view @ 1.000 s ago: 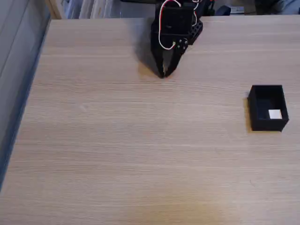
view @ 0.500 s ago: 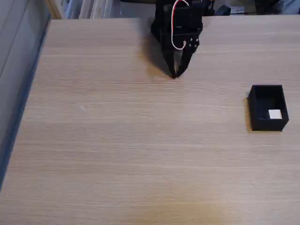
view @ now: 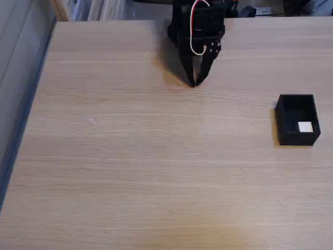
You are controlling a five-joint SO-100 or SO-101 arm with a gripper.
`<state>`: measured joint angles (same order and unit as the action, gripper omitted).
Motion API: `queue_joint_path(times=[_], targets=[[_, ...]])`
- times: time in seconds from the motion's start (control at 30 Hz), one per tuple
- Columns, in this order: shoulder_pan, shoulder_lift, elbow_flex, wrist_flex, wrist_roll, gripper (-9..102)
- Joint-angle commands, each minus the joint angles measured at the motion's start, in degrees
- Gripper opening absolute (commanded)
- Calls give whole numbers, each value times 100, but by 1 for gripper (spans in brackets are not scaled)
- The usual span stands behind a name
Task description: Pick a white block and place it in the black box.
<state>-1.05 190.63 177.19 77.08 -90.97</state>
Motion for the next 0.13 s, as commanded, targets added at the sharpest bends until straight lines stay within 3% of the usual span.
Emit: queue_joint_path(times=[0.0, 0.1], targets=[[44, 26, 88, 9, -35, 0], [35, 26, 88, 9, -35, 0]])
